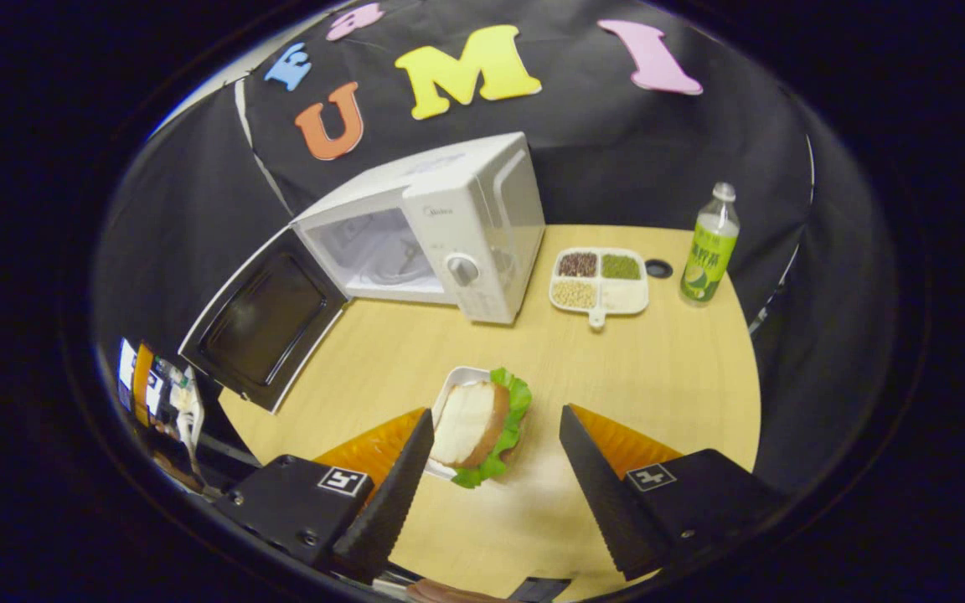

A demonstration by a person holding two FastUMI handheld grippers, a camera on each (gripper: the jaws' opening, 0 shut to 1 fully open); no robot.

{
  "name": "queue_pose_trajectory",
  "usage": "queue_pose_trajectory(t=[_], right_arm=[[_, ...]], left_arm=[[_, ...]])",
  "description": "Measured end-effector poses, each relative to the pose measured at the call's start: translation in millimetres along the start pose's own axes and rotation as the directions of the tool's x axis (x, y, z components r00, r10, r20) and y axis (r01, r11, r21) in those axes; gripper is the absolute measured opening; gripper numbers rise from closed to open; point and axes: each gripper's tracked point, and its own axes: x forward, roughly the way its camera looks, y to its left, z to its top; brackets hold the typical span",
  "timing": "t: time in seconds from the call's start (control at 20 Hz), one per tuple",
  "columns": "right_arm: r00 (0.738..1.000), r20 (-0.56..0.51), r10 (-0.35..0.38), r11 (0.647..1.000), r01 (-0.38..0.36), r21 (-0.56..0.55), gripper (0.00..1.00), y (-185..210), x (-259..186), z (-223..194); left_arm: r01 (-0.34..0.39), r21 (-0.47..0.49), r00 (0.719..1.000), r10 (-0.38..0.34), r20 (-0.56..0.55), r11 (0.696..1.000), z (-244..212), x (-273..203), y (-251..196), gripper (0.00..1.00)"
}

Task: Open the microwave oven with the left hand, put the food in, and close the microwave oven.

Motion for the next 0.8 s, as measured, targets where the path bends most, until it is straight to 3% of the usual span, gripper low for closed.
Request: queue_pose_trajectory(t=[0.15, 0.3, 0.35, 0.4, 0.5, 0.55, 0.6, 0.65, 0.8], right_arm=[[0.988, -0.117, 0.098, 0.994, -0.093, 0.05, 0.82, -7.2, 25.0, -16.2], [0.969, -0.161, 0.188, 0.979, -0.172, 0.106, 0.79, -10.7, 38.0, -25.9], [0.958, -0.175, 0.228, 0.968, -0.203, 0.151, 0.82, -6.4, 41.3, -30.5], [0.939, -0.2, 0.282, 0.951, -0.246, 0.186, 0.67, 1.2, 41.7, -35.5], [0.923, -0.199, 0.331, 0.928, -0.279, 0.248, 0.54, 7.0, 48.1, -37.0], [0.925, -0.189, 0.328, 0.926, -0.275, 0.26, 0.37, 8.0, 48.7, -37.4], [0.925, -0.194, 0.327, 0.925, -0.272, 0.265, 0.4, 9.7, 44.9, -37.5], [0.925, -0.195, 0.326, 0.927, -0.272, 0.26, 0.31, 14.1, 40.6, -38.2], [0.939, -0.185, 0.289, 0.947, -0.252, 0.199, 0.29, 23.0, 25.6, -35.3]], left_arm=[[-0.038, 0.024, 0.998, 0.037, 0.045, 0.999, 13.8, -7.9, 3.8, 0.95], [-0.043, 0.015, 0.996, 0.041, 0.073, 0.999, 21.4, -13.0, 2.0, 0.95], [-0.042, 0.015, 0.997, 0.041, 0.068, 0.999, 20.3, -13.2, 2.0, 0.95], [-0.048, 0.019, 0.997, 0.047, 0.062, 0.999, 17.9, -13.8, 4.7, 0.95], [-0.067, 0.02, 0.997, 0.066, 0.043, 0.998, 11.0, -12.6, 12.4, 0.95], [-0.064, 0.014, 0.997, 0.063, 0.033, 0.998, 7.2, -11.9, 12.1, 0.96], [-0.061, 0.008, 0.998, 0.061, 0.022, 0.998, 3.9, -12.2, 13.1, 0.96], [-0.061, 0.006, 0.998, 0.061, 0.018, 0.998, 2.0, -11.8, 14.9, 0.96], [-0.03, -0.027, 1.0, 0.03, 0.003, 0.999, -6.1, -11.0, 17.0, 0.96]])
